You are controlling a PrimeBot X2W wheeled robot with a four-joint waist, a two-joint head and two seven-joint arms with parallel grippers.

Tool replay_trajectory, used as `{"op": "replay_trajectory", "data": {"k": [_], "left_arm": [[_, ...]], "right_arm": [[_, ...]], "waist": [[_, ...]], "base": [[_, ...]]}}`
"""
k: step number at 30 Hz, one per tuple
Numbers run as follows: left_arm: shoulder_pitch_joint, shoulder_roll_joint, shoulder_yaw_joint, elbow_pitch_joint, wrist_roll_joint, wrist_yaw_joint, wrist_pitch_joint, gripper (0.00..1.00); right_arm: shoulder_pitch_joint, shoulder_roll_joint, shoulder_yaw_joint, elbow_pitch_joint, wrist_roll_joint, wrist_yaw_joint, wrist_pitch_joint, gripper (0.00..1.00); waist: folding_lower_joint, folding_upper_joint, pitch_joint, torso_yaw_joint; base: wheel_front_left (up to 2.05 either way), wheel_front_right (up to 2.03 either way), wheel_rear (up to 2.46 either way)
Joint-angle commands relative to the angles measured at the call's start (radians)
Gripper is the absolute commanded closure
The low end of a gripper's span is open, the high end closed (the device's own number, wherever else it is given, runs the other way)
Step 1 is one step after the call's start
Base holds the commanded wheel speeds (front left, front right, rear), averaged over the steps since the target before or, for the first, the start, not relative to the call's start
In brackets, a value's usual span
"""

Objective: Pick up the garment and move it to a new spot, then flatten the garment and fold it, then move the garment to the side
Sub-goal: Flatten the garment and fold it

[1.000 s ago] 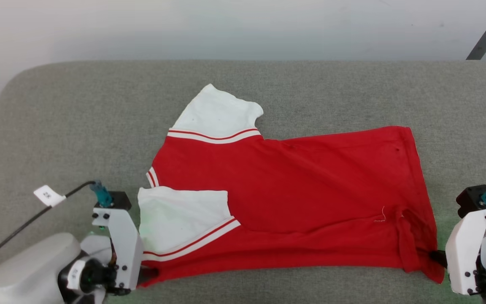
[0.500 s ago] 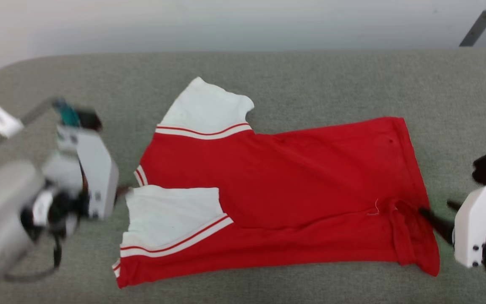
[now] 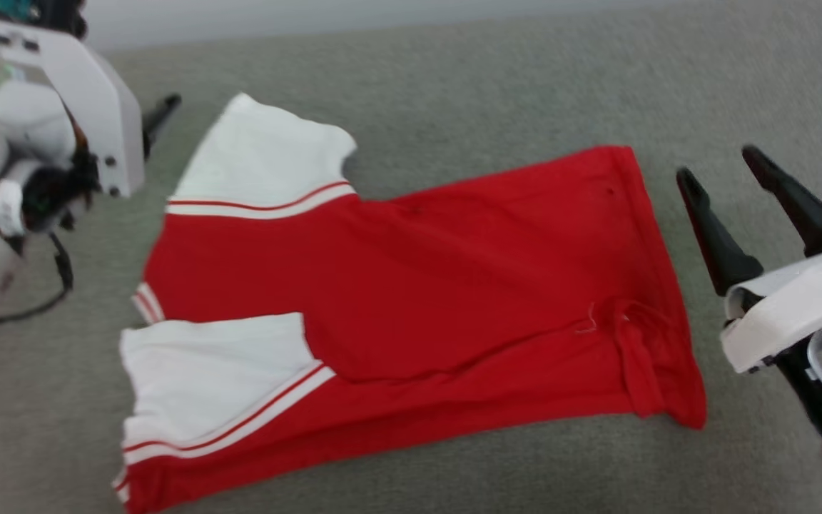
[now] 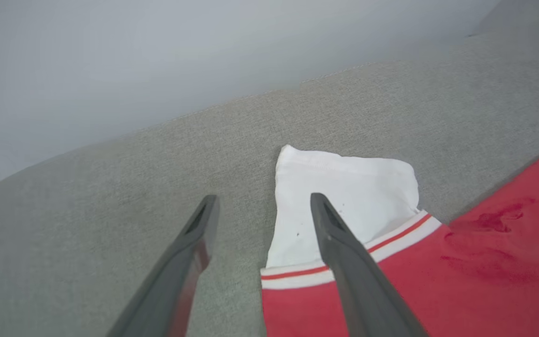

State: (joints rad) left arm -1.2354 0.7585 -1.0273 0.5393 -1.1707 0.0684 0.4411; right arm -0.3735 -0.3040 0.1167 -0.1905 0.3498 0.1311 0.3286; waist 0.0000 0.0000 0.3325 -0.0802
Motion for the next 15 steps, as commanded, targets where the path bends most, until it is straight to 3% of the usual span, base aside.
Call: {"op": "replay_trajectory", "data": {"k": [1, 6, 15], "left_arm": [[-0.025, -0.011, 0.001, 0.039, 0.006, -0.021, -0.002, 0.00], [-0.086, -0.031, -0.010, 0.148, 0.016, -0.066, 0.036, 0.00], [-0.149, -0.052, -0.026, 0.284, 0.007, -0.112, 0.133, 0.00]], "right_arm": [[-0.010, 0.019, 0.006, -0.008, -0.018, -0.001, -0.047, 0.00], [0.002, 0.061, 0.004, -0.025, -0.052, -0.001, -0.133, 0.00], [0.028, 0.103, 0.014, -0.017, -0.054, -0.001, -0.144, 0.00]], "waist": [[0.0000, 0.0000, 0.080, -0.078], [0.0000, 0.0000, 0.135, -0.127], [0.0000, 0.0000, 0.194, -0.182]], "base": [[0.00, 0.00, 0.00], [0.00, 0.00, 0.00], [0.00, 0.00, 0.00]]}}
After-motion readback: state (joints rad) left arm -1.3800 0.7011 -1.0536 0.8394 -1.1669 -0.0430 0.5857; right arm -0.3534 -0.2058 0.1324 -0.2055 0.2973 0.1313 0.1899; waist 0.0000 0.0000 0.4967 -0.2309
